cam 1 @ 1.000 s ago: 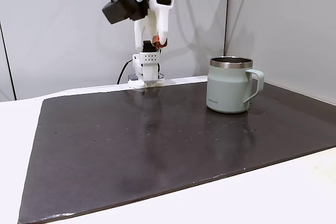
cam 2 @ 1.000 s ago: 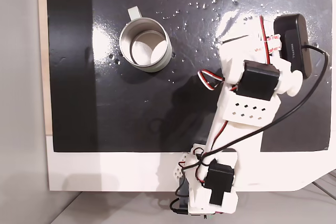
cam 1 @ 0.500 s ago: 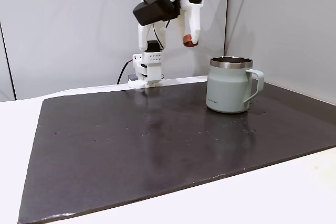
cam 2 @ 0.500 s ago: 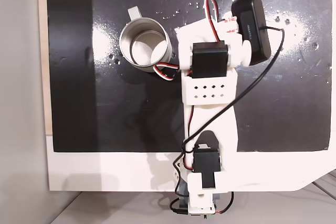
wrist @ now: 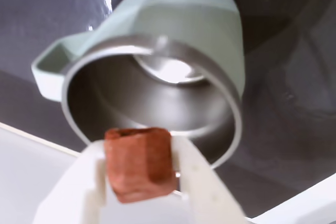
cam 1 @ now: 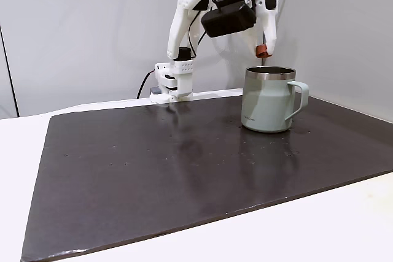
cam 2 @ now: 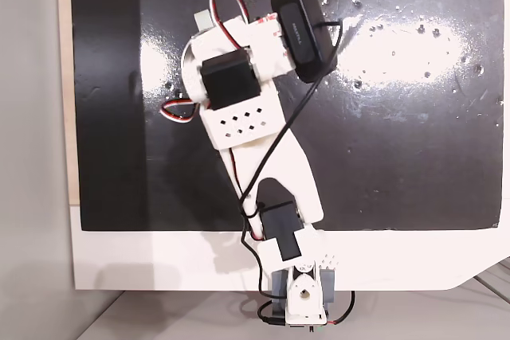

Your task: Grasp a cube and put it in the cup.

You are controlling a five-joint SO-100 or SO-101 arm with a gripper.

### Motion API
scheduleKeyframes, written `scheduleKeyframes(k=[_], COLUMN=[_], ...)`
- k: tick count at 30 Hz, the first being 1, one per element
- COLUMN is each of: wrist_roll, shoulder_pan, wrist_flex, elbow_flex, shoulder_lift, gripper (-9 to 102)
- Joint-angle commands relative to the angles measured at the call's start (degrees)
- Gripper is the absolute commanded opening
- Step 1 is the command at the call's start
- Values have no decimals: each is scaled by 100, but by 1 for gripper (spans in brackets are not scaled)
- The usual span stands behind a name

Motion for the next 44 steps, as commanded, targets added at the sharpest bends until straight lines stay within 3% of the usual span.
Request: scheduleKeyframes(k=[1,12,16,19,44], wrist_roll=[53,26,53,70,-35], shoulder_pan=[-167,-316,-308,-325,-369], wrist_flex=[9,18,35,53,62], elbow_flex=[-378,-264,-211,-220,123], shoulder_lift=[26,9,26,70,422], gripper=[2,3,17,22,21])
